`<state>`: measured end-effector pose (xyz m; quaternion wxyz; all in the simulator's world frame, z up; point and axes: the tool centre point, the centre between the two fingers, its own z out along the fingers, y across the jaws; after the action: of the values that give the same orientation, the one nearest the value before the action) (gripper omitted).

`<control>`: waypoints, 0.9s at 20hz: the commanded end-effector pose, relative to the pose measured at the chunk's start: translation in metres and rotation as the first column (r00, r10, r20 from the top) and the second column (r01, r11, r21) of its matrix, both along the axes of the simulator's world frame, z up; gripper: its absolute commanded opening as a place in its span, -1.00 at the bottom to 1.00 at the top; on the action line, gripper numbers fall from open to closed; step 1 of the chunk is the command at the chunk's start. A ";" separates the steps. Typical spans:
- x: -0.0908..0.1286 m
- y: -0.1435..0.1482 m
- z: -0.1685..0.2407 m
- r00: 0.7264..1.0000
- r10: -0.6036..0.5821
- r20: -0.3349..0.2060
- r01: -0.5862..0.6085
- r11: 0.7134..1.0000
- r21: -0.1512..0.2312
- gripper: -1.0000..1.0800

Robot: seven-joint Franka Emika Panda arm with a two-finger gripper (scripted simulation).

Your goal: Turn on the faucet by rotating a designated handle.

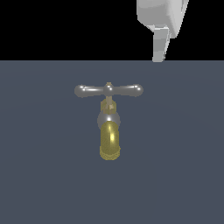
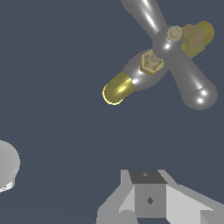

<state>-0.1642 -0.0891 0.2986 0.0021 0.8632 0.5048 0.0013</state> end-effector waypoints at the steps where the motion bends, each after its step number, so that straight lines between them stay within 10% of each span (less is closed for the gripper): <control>1: 0.008 -0.002 -0.011 0.998 0.060 0.000 -0.060 0.998 -0.001 -1.00; 18: 0.057 -0.004 -0.077 0.916 0.401 -0.004 -0.401 0.916 -0.003 -1.00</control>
<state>-0.1112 -0.0931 0.2267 0.0025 0.7507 0.6606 -0.0007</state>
